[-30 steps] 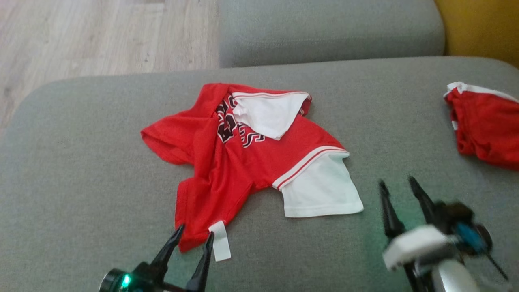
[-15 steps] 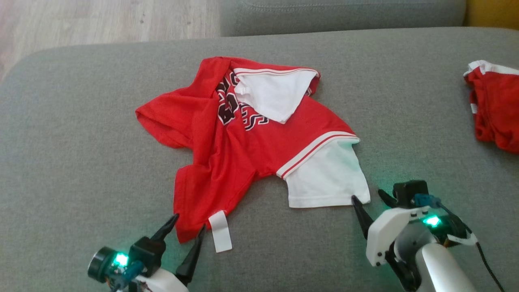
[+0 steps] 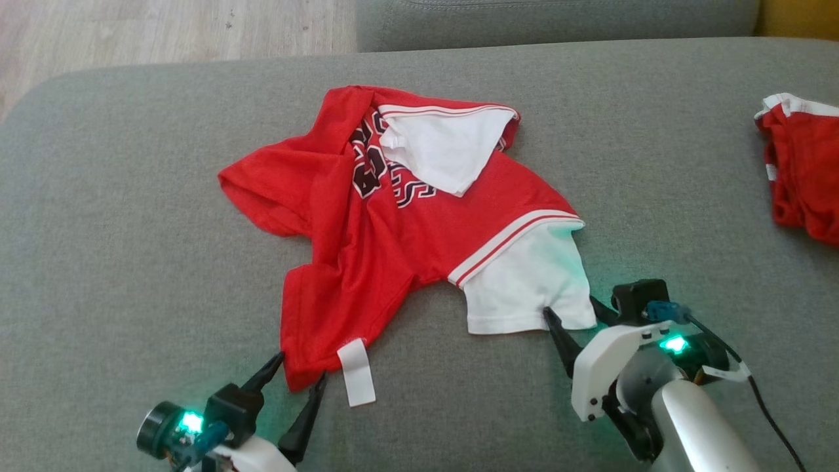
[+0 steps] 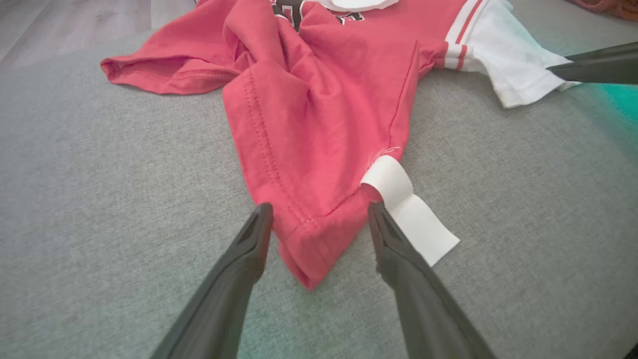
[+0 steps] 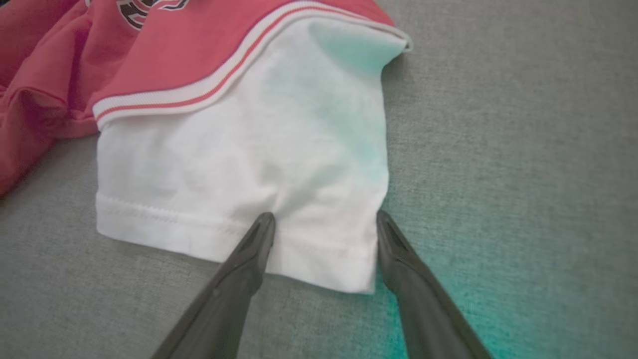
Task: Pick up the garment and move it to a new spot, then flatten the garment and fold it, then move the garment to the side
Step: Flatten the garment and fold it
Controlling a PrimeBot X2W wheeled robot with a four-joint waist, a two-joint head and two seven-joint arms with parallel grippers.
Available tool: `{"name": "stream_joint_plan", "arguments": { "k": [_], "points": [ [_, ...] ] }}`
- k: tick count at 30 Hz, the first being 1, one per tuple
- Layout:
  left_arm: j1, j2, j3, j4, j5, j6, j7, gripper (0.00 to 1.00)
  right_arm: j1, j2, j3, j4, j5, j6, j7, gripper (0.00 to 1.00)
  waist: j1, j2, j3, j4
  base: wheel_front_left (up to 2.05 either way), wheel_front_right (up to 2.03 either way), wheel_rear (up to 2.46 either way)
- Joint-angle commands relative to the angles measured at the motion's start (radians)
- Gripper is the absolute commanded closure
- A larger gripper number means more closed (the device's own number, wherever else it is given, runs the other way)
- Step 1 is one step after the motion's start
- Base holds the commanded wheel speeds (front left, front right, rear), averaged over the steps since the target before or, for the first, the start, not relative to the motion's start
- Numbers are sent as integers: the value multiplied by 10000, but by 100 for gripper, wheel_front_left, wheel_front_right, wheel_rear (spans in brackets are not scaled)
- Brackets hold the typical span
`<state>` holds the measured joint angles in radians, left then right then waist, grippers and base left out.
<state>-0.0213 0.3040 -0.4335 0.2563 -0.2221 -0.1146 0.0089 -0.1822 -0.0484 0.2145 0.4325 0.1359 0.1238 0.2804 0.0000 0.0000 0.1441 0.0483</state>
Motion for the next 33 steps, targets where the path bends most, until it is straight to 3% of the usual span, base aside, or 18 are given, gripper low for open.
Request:
{"name": "stream_joint_plan", "arguments": {
  "k": [1,27,31,33],
  "points": [
    [-525,226,274,-226,-102,-8,-15,0,-228,-18,365,-66,74,69,-5,0,0,0,6,-2,0,0,0],
    [-998,392,-204,436,-557,-84,299,0,-875,-18,1236,231,618,69,277,0,0,0,357,-93,0,0,0],
    [-1070,358,-242,394,-588,-69,256,2,-915,-18,1284,280,629,69,230,0,0,0,353,-78,0,0,0],
    [-1091,348,-247,353,-622,-65,230,7,-925,-18,1318,305,655,69,207,0,0,0,348,-81,0,0,0]
  ]
}}
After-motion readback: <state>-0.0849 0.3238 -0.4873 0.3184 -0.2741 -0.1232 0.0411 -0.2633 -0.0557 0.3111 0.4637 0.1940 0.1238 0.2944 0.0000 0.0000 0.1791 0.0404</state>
